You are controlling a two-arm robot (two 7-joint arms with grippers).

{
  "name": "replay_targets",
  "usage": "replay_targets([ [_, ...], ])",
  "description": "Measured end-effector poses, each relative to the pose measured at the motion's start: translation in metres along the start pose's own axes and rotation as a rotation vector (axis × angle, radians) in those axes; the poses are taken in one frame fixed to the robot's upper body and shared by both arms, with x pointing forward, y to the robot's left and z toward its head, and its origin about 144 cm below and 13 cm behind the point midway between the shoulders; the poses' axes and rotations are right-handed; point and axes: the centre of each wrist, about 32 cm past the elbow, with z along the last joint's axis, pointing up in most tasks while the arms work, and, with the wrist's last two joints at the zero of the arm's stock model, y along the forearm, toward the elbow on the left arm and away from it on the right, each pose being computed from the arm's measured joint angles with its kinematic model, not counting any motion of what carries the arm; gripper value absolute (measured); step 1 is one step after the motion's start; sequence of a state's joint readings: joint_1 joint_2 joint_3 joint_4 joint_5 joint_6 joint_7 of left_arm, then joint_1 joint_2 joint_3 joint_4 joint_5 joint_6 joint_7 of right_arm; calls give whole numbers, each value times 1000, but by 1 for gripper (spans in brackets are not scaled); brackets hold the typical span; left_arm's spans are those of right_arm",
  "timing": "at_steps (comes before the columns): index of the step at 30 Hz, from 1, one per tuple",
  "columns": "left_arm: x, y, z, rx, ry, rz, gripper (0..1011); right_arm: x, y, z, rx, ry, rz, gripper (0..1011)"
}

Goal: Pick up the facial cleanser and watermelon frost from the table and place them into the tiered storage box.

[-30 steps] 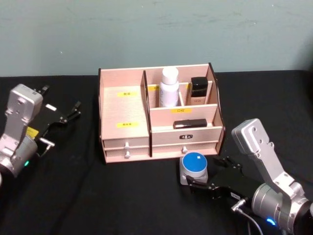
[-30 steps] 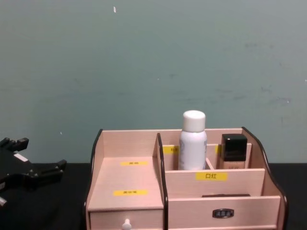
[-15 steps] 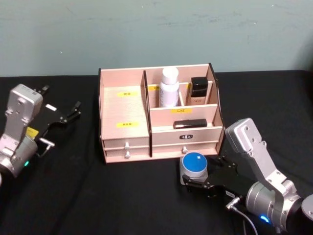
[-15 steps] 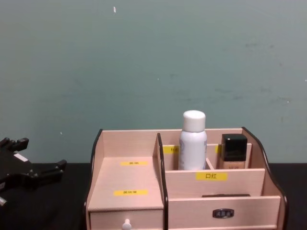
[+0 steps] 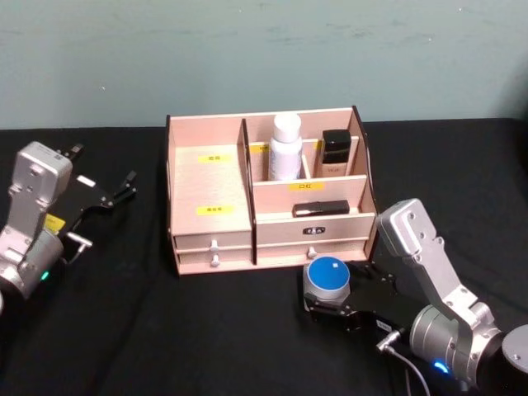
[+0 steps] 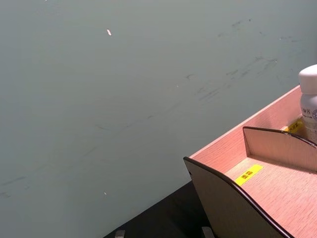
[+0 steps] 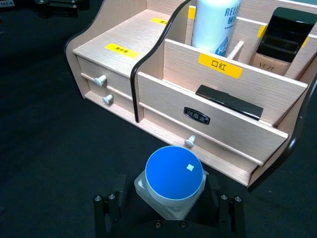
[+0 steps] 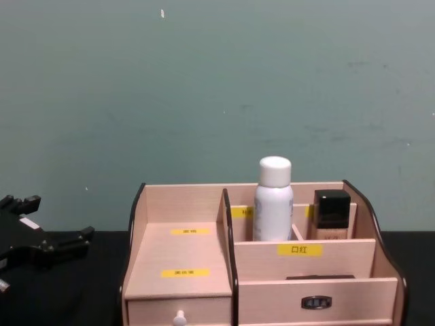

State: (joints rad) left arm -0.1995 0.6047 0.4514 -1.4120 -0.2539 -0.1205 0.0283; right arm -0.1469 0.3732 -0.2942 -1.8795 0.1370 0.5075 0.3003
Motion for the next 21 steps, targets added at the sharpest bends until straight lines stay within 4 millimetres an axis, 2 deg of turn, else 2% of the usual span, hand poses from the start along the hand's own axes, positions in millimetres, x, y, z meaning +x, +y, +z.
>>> replay_targets([
  [21, 0, 0, 0, 0, 0, 0, 1001, -1, 6, -3, 8, -3, -9, 1003],
])
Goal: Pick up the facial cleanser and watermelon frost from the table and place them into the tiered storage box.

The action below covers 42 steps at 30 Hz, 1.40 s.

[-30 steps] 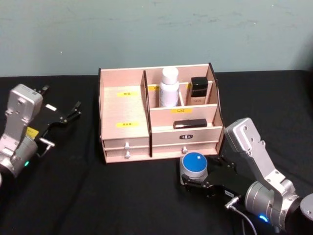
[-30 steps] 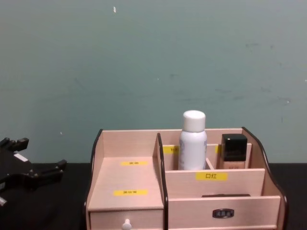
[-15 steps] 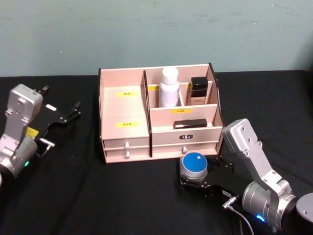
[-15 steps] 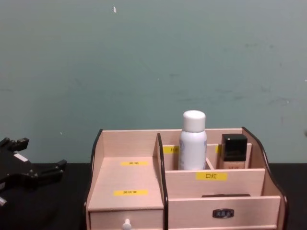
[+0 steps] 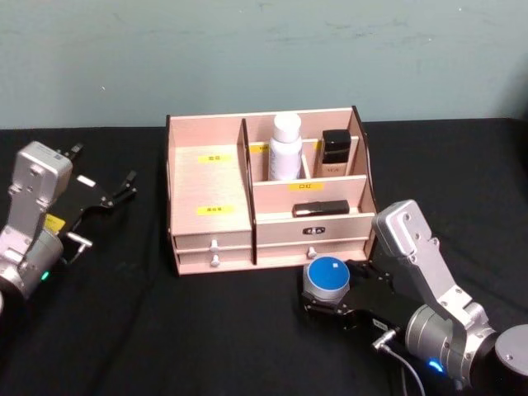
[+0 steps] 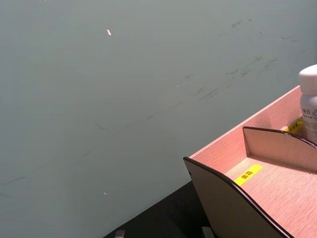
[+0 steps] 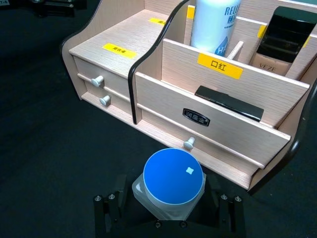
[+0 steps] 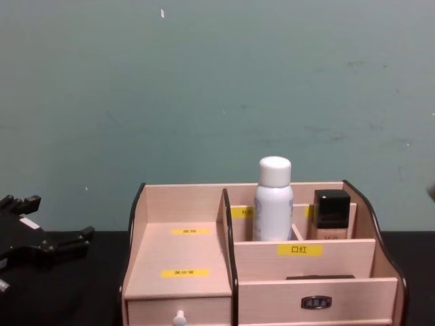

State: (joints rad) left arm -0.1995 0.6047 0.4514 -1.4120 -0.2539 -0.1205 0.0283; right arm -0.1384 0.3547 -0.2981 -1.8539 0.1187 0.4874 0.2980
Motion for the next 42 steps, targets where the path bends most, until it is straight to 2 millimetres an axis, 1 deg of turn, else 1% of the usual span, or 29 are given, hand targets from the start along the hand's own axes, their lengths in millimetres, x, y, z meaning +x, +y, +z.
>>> replay_targets([
  [16, 0, 0, 0, 0, 0, 0, 1001, 1, 2, -1, 1, -3, -4, 1005],
  [19, 0, 0, 0, 0, 0, 0, 1001, 1, 2, -1, 1, -2, -4, 960],
  [21, 0, 0, 0, 0, 0, 0, 1001, 1, 1, -1, 1, -2, -5, 903],
  [23, 0, 0, 0, 0, 0, 0, 1001, 1, 1, -1, 1, -2, -5, 870],
  [27, 0, 0, 0, 0, 0, 0, 1001, 1, 1, -1, 1, -2, -5, 767],
  [28, 0, 0, 0, 0, 0, 0, 1001, 1, 1, -1, 1, -2, -4, 720],
  [30, 0, 0, 0, 0, 0, 0, 1001, 1, 1, -1, 1, -2, -4, 706],
  [42, 0, 0, 0, 0, 0, 0, 1001, 1, 1, -1, 1, -1, -4, 707],
])
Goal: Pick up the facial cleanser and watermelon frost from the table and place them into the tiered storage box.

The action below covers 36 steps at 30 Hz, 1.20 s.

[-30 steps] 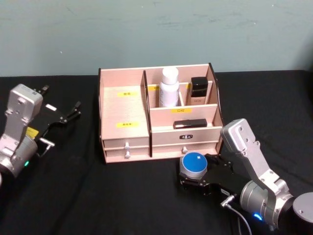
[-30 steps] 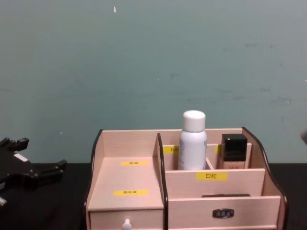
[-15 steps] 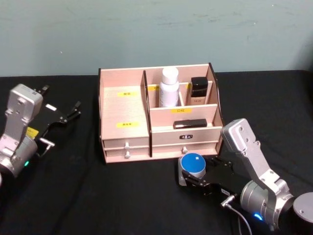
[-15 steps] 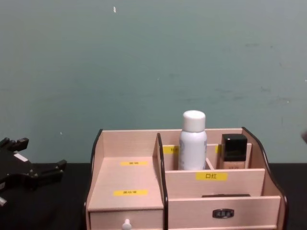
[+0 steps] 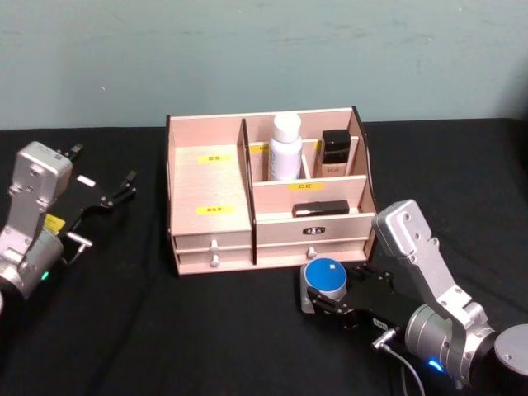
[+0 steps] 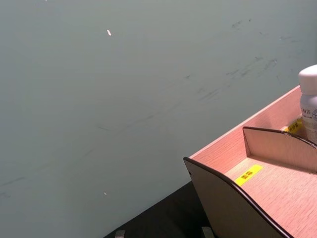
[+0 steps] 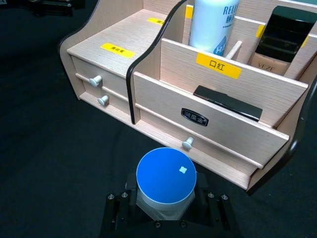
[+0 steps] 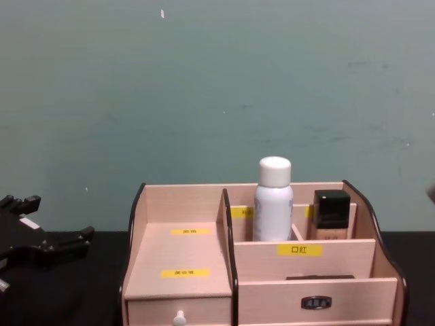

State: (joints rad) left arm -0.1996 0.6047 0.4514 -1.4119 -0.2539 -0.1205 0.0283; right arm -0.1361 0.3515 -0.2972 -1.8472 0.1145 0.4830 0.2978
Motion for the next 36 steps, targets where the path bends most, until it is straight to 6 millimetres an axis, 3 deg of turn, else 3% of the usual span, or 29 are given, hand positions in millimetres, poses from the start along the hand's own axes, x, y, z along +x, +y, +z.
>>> replay_targets([
  [36, 0, 0, 0, 0, 0, 0, 1001, 4, -6, 3, 20, 10, 8, 706],
])
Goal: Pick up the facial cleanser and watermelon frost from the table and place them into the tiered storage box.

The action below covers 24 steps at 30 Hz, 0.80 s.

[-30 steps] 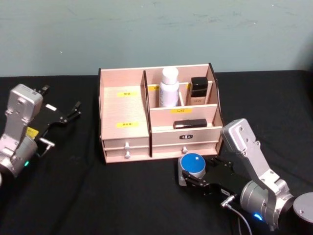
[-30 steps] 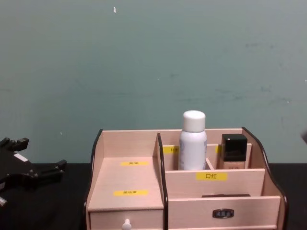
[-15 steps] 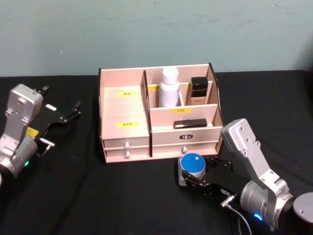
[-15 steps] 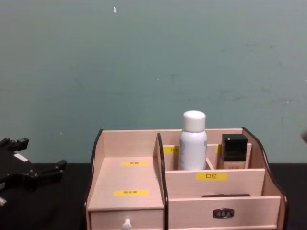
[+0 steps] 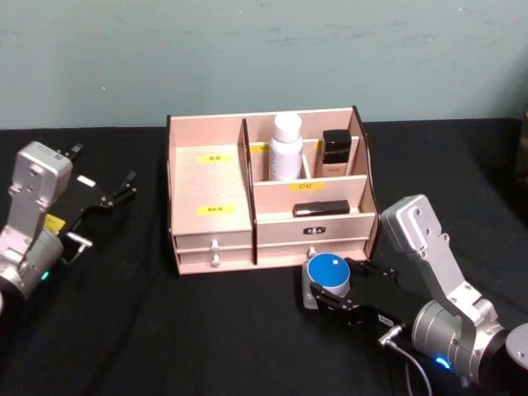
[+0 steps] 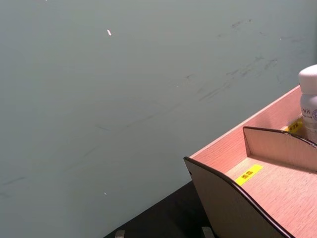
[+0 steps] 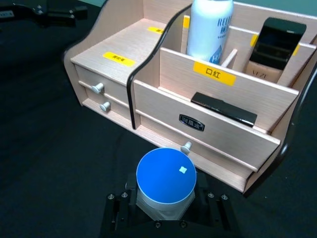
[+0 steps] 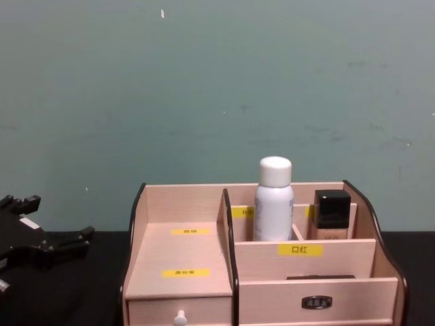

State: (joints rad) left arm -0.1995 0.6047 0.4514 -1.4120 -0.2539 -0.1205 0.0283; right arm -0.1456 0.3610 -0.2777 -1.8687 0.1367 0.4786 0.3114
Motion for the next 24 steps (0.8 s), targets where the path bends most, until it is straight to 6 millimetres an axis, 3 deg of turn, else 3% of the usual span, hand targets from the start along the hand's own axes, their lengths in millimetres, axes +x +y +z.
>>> replay_targets([
  [24, 0, 0, 0, 0, 0, 0, 1001, -6, -19, 22, 62, -18, 48, 706],
])
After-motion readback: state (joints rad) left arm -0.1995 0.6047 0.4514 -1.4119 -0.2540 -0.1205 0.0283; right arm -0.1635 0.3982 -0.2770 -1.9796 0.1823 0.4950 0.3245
